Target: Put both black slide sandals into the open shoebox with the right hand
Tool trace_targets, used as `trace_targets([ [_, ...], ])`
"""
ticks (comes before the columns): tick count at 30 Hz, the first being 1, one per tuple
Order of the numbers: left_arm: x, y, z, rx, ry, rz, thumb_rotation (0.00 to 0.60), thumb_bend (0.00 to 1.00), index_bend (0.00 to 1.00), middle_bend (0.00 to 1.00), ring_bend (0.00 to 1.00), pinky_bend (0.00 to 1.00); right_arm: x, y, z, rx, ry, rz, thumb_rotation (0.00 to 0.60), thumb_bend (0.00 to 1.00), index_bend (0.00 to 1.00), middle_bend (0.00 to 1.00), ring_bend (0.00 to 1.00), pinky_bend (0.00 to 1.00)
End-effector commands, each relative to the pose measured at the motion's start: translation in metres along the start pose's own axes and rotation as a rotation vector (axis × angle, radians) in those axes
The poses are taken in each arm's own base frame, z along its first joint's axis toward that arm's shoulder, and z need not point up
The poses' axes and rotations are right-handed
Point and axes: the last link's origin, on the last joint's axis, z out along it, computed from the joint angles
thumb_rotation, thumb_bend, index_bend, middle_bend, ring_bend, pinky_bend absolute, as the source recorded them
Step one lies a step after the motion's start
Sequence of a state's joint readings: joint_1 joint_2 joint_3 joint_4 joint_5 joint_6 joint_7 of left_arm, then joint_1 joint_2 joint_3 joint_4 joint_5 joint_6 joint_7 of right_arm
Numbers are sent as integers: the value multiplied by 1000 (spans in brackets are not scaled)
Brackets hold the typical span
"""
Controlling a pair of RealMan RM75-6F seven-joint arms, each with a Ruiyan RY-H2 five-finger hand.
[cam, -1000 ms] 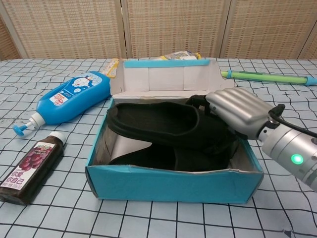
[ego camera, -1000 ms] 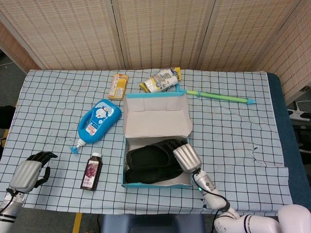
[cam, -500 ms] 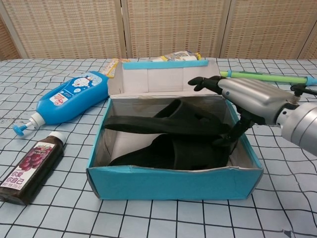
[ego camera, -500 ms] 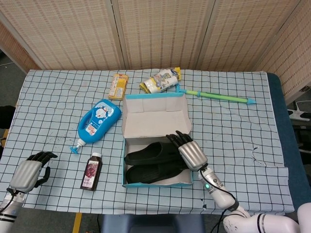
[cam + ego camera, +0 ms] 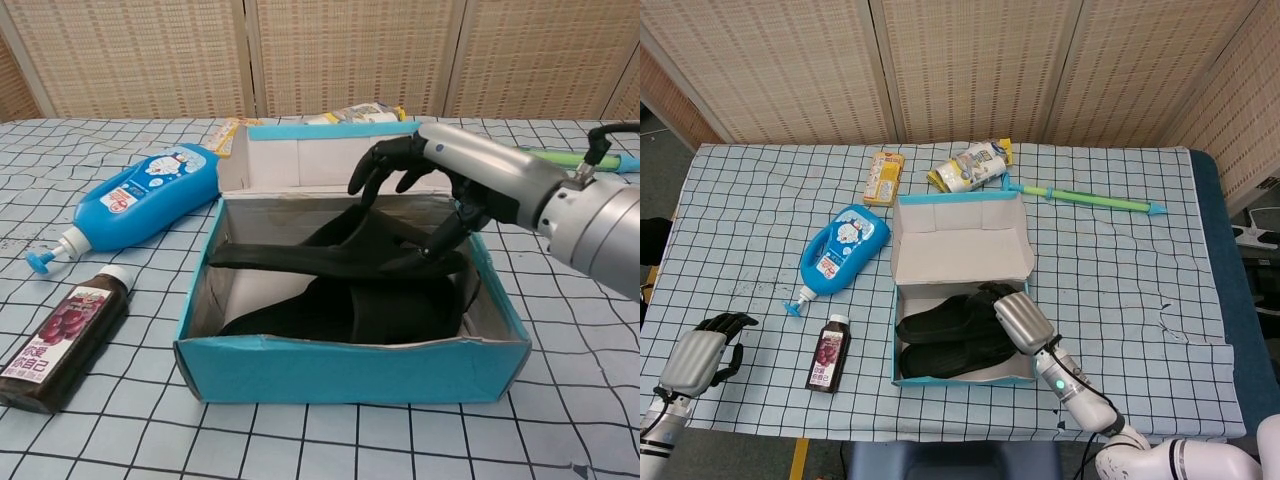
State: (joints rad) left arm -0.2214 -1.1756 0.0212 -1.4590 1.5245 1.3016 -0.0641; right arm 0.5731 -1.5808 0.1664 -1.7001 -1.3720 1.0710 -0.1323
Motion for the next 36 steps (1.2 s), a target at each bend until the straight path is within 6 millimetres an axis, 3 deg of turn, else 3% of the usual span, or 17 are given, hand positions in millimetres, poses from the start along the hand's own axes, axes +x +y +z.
trace_targets([
  [1, 0, 0, 0, 0, -1, 1, 600, 666, 271, 242, 197, 300, 0, -10, 6, 23, 24, 15, 600, 0, 445, 430, 250, 260],
  [6, 0, 0, 0, 2, -2, 3, 600, 665, 271, 242, 197, 300, -7, -19, 20, 32, 26, 28, 600, 12, 523, 464, 292, 261],
  [10, 0, -1, 0, 3, -4, 4, 600, 665, 271, 242, 197, 300, -17, -21, 33, 33, 30, 17, 600, 87, 560, 486, 316, 262],
  [21, -1, -1, -1, 1, -13, 10, 600, 666, 272, 242, 197, 300, -53, -19, 67, 2, -38, 69, 600, 114, 572, 491, 319, 262],
  [36, 0, -1, -2, -1, -13, 7, 600, 667, 271, 242, 197, 300, -77, -4, 62, -9, -121, 0, 600, 114, 572, 491, 320, 262],
])
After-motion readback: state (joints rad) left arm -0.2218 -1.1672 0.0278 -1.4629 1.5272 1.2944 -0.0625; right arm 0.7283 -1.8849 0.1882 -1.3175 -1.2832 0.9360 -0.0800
